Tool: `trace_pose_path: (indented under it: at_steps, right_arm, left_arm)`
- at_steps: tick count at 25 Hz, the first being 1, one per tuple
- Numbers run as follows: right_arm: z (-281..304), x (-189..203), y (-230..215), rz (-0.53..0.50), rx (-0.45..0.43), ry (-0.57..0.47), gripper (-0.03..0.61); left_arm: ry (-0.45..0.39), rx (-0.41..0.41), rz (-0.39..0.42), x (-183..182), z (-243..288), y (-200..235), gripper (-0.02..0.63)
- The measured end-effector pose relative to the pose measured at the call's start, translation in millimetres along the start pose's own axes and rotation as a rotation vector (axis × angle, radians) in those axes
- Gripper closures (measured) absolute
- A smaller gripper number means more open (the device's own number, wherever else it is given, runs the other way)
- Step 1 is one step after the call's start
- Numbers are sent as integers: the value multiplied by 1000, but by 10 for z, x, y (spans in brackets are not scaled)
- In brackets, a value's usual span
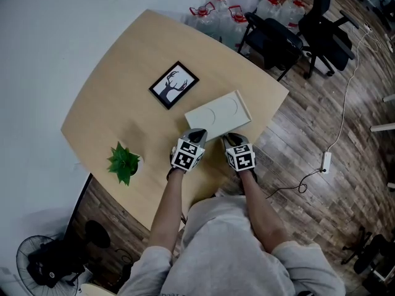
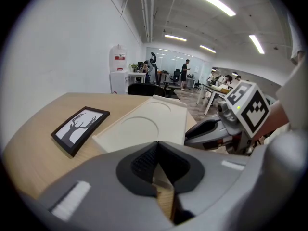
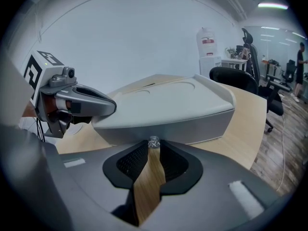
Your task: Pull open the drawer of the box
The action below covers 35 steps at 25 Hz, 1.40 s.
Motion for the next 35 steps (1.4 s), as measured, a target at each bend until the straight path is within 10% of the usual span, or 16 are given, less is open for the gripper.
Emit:
trace_pose_path:
  at_steps: [35]
  right_arm:
    - [-114, 119, 16, 20, 25, 19, 511]
  left_arm:
    - [5, 10, 0, -6, -3, 13, 561]
Point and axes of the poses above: the fingertips, and each gripper's own axes: z forward along the fingers, y to its left, x out of its underside, the point moved 7 cm from there along -z, backward along the fingers, and after that the axes turned 5 degrees about z, right-handed, at the moved point
